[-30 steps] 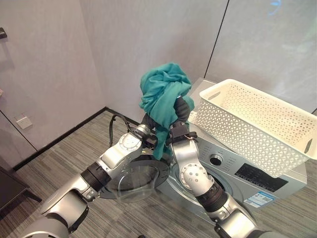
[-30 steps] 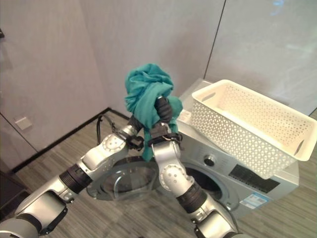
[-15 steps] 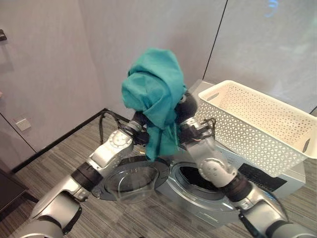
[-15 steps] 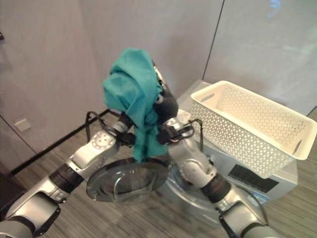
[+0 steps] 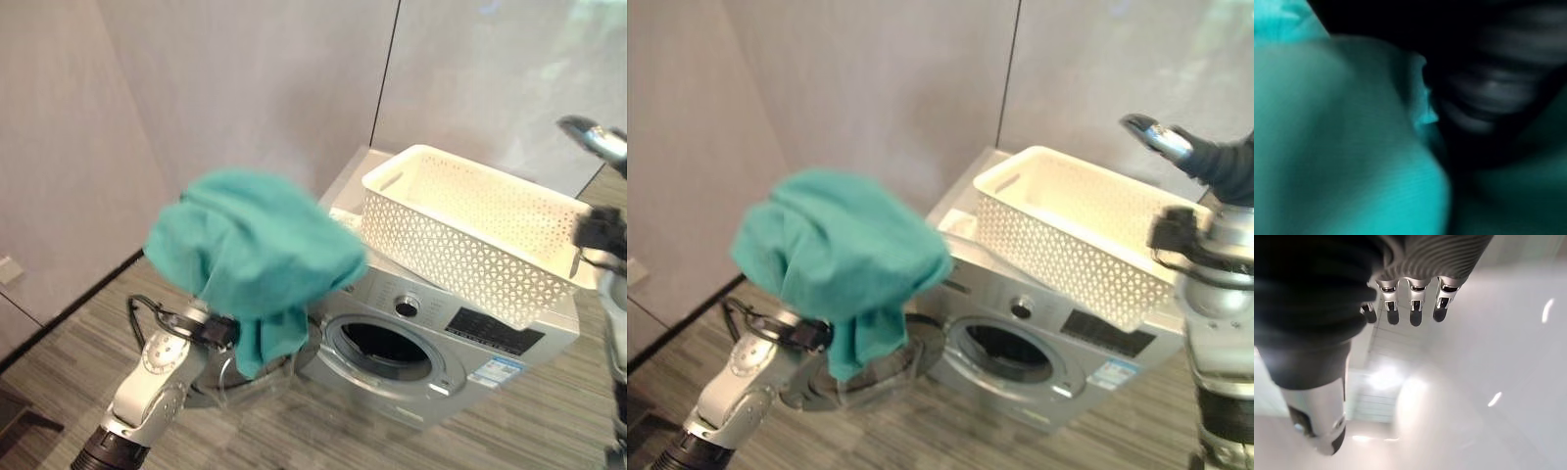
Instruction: Grab the laundry basket,head to the washer,open it,put in the laundry and shut it.
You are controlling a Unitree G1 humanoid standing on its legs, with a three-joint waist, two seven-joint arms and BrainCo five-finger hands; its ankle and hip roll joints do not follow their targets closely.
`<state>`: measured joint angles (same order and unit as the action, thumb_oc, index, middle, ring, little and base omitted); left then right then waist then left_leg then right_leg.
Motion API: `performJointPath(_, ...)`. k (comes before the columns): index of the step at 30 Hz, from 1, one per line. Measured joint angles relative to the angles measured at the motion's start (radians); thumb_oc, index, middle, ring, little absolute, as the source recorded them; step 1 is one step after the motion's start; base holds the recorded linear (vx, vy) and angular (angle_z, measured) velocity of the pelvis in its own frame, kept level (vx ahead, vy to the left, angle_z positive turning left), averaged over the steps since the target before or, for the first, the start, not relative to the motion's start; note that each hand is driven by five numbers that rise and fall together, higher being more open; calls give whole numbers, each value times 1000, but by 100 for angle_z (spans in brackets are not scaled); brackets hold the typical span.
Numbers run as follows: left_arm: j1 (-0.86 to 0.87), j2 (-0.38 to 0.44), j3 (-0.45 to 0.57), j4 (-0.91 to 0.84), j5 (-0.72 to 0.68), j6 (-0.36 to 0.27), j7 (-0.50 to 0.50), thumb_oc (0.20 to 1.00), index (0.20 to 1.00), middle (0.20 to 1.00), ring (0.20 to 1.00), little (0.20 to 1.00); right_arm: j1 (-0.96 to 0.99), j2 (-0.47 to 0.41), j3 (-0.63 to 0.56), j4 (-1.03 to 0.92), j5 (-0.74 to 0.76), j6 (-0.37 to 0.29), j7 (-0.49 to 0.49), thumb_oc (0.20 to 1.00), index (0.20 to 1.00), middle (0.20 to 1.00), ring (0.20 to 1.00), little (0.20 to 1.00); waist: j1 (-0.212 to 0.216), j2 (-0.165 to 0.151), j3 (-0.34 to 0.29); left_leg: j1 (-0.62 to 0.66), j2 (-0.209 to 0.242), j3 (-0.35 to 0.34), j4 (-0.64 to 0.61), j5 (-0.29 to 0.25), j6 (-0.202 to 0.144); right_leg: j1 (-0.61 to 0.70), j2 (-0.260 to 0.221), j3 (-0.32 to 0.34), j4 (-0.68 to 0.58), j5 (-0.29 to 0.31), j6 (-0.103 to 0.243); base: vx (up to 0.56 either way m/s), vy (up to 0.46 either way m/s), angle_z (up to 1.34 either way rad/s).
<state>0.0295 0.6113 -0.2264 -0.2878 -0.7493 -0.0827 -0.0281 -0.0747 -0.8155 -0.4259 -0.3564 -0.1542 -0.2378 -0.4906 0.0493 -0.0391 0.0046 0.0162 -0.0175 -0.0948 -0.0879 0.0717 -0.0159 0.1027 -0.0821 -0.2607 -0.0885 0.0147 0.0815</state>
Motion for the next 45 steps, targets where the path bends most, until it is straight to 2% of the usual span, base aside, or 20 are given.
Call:
performJointPath(2,86,16,44,-16,0,2,-42,200,200,200,200,200,218,-24,-155,82,-107,28,-28,1000,1000,1000,1000,1000,-9,-1,11,-4,0,0,0,-2,2,-6,-2,1,-1,-4,4,40,-33,-4)
performJointPath(3,124,16,71,-14,-1,3,-47,200,200,200,200,200,276,-24,-194,136,-138,60,-34,1000,1000,1000,1000,1000,-11,0,11,-4,-1,1,0,-5,4,-4,-4,3,0,-7,6,26,-35,-10)
performJointPath(4,135,15,81,9,-9,9,-55,200,200,200,200,200,306,-7,-218,182,-152,94,-55,1000,1000,1000,1000,1000,-36,3,13,-2,2,6,0,-10,2,-7,-1,7,1,-8,6,13,-43,-4)
performJointPath(6,156,18,103,33,-19,12,-83,200,200,200,200,200,450,-8,-310,286,-228,99,-97,1000,1000,1000,1000,1000,-36,6,13,-6,1,4,-1,-10,4,-11,-3,6,0,-10,7,17,-22,-1)
performJointPath(9,196,27,141,87,-19,20,-87,200,200,200,200,200,492,36,-425,477,-263,207,-168,1000,1000,1000,1000,1000,-62,18,8,-13,4,5,-1,-13,4,-17,-2,7,-4,-12,5,21,-7,-2)
performJointPath(10,198,29,140,102,-19,24,-87,200,200,200,200,200,477,45,-440,486,-262,219,-189,1000,1000,1000,1000,1000,-70,21,5,-13,4,9,-1,-13,5,-19,-2,10,-3,-10,2,-36,10,-11)
performJointPath(17,208,46,142,85,-31,27,-101,200,200,200,200,200,398,87,-472,619,-184,198,-301,1000,1000,1000,1000,1000,-93,54,-20,-11,9,39,-1,-18,7,-31,1,41,-5,-7,3,-2,8,-14)
performJointPath(22,229,106,116,22,-87,33,-115,200,200,200,200,200,322,142,-436,1014,86,98,-348,1000,1000,1000,1000,1000,-71,52,-26,-7,12,51,-1,-22,4,-36,2,56,-5,-7,5,-12,-3,-7)
performJointPath(25,227,150,19,20,-147,35,-136,200,200,200,200,200,334,137,-287,1377,265,59,-264,1000,1000,1000,1000,1000,-59,51,-26,-9,12,51,-1,-22,4,-37,3,56,-5,-8,5,-17,-11,-1)
performJointPath(27,226,145,-47,44,-147,46,-153,200,200,200,200,200,345,170,-251,1433,348,51,-218,1000,1000,1000,1000,1000,-77,67,-33,-16,10,55,-1,-23,5,-47,5,60,-3,-7,6,-136,-45,-8)
performJointPath(28,166,104,-124,119,-146,42,-154,200,200,200,200,200,334,169,-58,1597,392,49,-134,1000,1000,1000,1000,1000,-78,69,-28,-23,14,62,-1,-20,3,-63,8,66,6,-5,7,-161,-21,-29)
performJointPath(29,153,76,-149,162,-145,44,-151,200,200,200,200,200,311,202,1,1604,401,70,-77,1000,1000,1000,1000,1000,-73,70,-15,-21,19,84,0,-20,3,-74,9,88,15,-2,3,-137,3,-49)
performJointPath(33,117,-47,-192,288,-144,39,-141,200,200,200,200,200,263,351,323,1494,374,82,105,1000,1000,1000,1000,1000,-110,79,97,-32,37,157,19,-19,-3,-124,27,158,36,16,-3,-175,6,-56)
performJointPath(34,106,-66,-192,316,-144,40,-134,200,200,200,200,200,236,371,392,1463,361,85,157,1000,1000,1000,1000,1000,-121,97,127,-66,40,166,49,-29,-10,-152,26,173,52,20,-6,-264,-44,-41)
performJointPath(36,88,-84,-191,341,-143,39,-123,200,200,200,200,200,202,383,416,1430,346,89,210,1000,1000,1000,1000,1000,-144,102,185,-113,41,176,84,-25,-10,-195,25,177,65,40,-6,-217,-57,-24)
performJointPath(37,29,-98,-187,382,-143,21,-102,200,200,200,200,200,190,376,480,1374,341,87,243,1000,1000,1000,1000,1000,-132,107,244,-165,44,168,144,-30,-17,-239,25,197,102,40,-12,-128,-61,-24)
performJointPath(38,7,-111,-190,401,-138,27,-99,200,200,200,200,200,176,377,478,1360,336,87,267,1000,1000,1000,1000,1000,-131,107,266,-176,50,155,144,-37,-21,-249,34,197,103,47,-10,-185,-80,-13)
performJointPath(41,-122,-183,-255,532,-112,21,-61,200,200,200,200,200,137,369,576,1282,321,87,306,1000,1000,1000,1000,1000,-121,75,321,-234,59,143,162,-29,-38,-309,46,189,128,57,-24,-95,-32,7)
performJointPath(43,-269,-281,-299,703,-62,16,-15,200,200,200,200,200,66,374,641,1178,312,82,328,1000,1000,1000,1000,1000,-119,24,380,-308,63,132,189,-25,-44,-414,48,185,219,34,-51,-157,-19,2)
performJointPath(45,-303,-311,-304,731,-49,11,12,200,200,200,200,200,38,371,657,1125,305,77,329,1000,1000,1000,1000,1000,-121,2,400,-348,62,134,209,-25,-44,-472,49,196,264,21,-54,-144,-16,-13)
